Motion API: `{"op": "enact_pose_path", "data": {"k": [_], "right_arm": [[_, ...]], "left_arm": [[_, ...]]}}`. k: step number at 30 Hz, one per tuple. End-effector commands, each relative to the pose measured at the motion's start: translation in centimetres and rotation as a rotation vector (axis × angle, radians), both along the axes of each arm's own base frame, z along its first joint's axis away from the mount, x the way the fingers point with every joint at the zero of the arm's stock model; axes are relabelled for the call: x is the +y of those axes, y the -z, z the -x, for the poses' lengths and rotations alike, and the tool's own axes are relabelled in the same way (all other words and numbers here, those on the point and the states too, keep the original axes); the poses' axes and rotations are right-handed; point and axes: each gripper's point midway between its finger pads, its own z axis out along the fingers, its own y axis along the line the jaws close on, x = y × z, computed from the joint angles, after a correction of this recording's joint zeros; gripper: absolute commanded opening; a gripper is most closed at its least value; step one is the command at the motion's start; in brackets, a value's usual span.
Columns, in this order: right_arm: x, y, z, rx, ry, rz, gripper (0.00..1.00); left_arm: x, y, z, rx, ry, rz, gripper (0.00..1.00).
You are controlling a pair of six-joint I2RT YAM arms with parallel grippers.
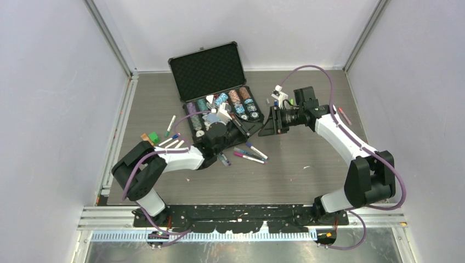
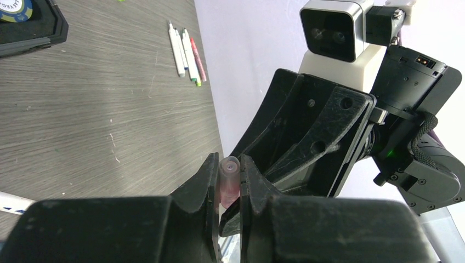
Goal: Open the pen caps
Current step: Place the pen cap at the center of the board.
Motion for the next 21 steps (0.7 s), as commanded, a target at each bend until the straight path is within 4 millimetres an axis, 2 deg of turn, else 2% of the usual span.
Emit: {"op": "enact_pose_path", "data": {"k": [1, 11, 16, 19, 21], "right_arm": [[0.3, -1.3, -1.8, -0.076, 0.004, 0.002, 0.36], [0.7, -1.7, -2.7, -0.074, 0.005, -0.019, 0.37], [2.0, -2.1, -2.5, 0.007, 0.012, -0.135, 0.40], [2.2, -2.2, -2.9, -0.022, 0.069, -0.180, 0.37], [2.2, -2.9, -3.7, -0.088, 0.105, -0.210, 0.36]], "left_arm": [[-0.3, -3.3, 0.7, -0.065, 0.027, 0.085, 0.07], [-0.8, -2.9, 1.1, -0.053, 0.065, 0.095, 0.08], [-0.7, -2.9, 1.0, -0.042, 0.056, 0.106, 0.10], [-0.5, -3.0, 0.9, -0.028, 0.041, 0.135, 0.10], [-0.5, -3.3, 0.9, -0.025, 0.042, 0.157, 0.10]]}}
